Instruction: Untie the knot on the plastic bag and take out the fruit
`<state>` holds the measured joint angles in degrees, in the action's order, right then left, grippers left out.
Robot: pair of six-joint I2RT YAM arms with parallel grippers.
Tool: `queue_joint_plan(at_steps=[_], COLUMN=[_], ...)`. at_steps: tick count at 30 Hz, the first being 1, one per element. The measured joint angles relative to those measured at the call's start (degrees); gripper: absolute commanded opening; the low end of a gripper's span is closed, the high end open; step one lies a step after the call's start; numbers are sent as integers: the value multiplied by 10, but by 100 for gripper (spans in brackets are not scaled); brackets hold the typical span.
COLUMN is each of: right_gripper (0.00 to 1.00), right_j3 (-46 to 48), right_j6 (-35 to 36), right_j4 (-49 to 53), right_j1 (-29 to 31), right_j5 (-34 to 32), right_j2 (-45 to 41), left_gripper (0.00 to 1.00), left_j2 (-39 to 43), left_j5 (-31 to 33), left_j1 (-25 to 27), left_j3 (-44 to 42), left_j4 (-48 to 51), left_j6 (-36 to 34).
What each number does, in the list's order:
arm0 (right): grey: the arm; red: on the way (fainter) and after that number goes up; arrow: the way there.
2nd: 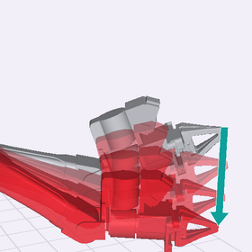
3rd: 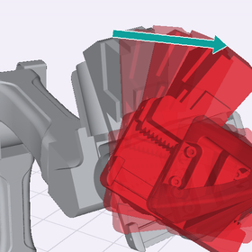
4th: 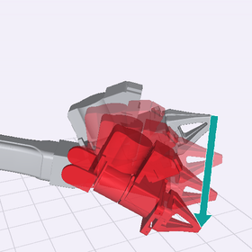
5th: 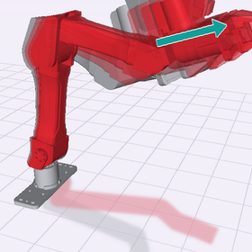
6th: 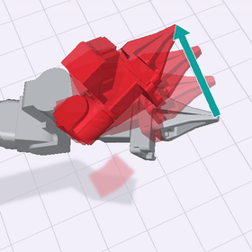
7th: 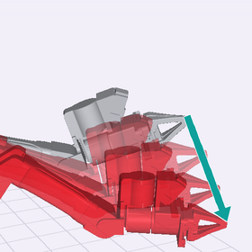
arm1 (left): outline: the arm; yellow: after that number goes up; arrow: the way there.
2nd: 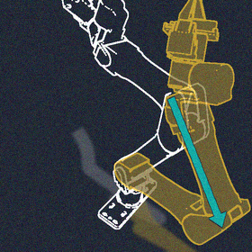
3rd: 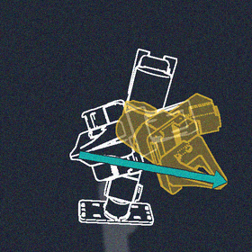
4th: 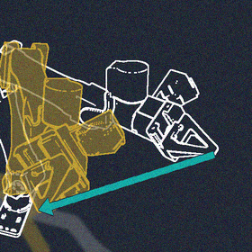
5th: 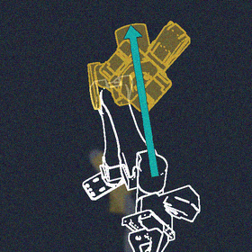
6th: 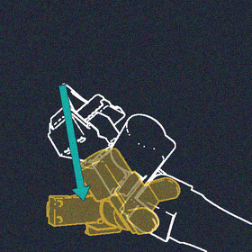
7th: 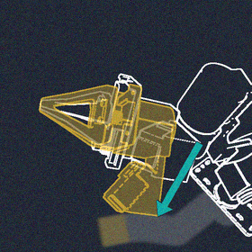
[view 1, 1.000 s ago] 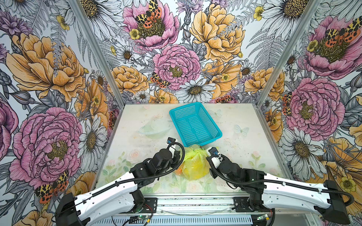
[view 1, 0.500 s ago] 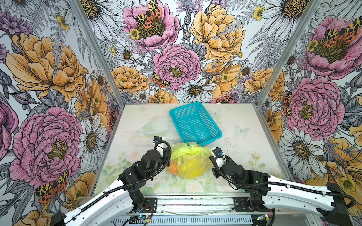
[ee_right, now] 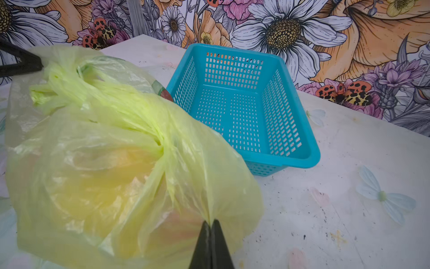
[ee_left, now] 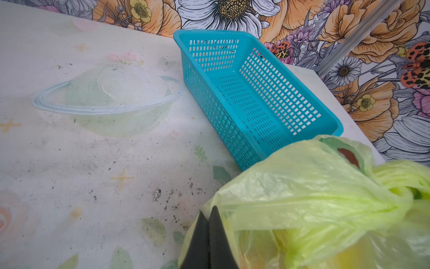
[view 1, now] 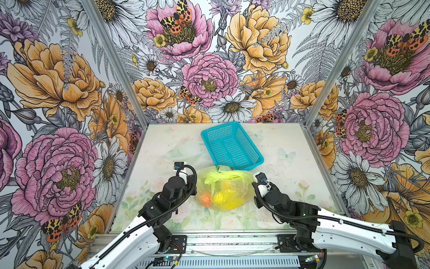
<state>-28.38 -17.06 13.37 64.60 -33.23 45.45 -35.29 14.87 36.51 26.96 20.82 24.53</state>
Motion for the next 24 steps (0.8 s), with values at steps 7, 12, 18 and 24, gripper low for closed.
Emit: queue_joint_plan(at_steps=[7, 12, 18, 24], right_gripper=[0, 0, 0, 0], right_j3=[0, 0, 9, 20], right_j6=[0, 0, -1, -5], right_j4=[-2, -4, -6, -6], right_j1=[-7, -13, -20, -26], right_j5=[-6, -10, -11, -11], right_j2=[18, 19, 2, -24], left_gripper=[0, 0, 0, 0], left_j2=[2, 18, 33, 45], left_j5=[-16, -26, -41, -53], left_j1=[-23, -42, -63, -77], left_j3=[-7, -15, -21, -26], left_j4=[0, 0, 0, 0], left_j6=[9, 11, 20, 26])
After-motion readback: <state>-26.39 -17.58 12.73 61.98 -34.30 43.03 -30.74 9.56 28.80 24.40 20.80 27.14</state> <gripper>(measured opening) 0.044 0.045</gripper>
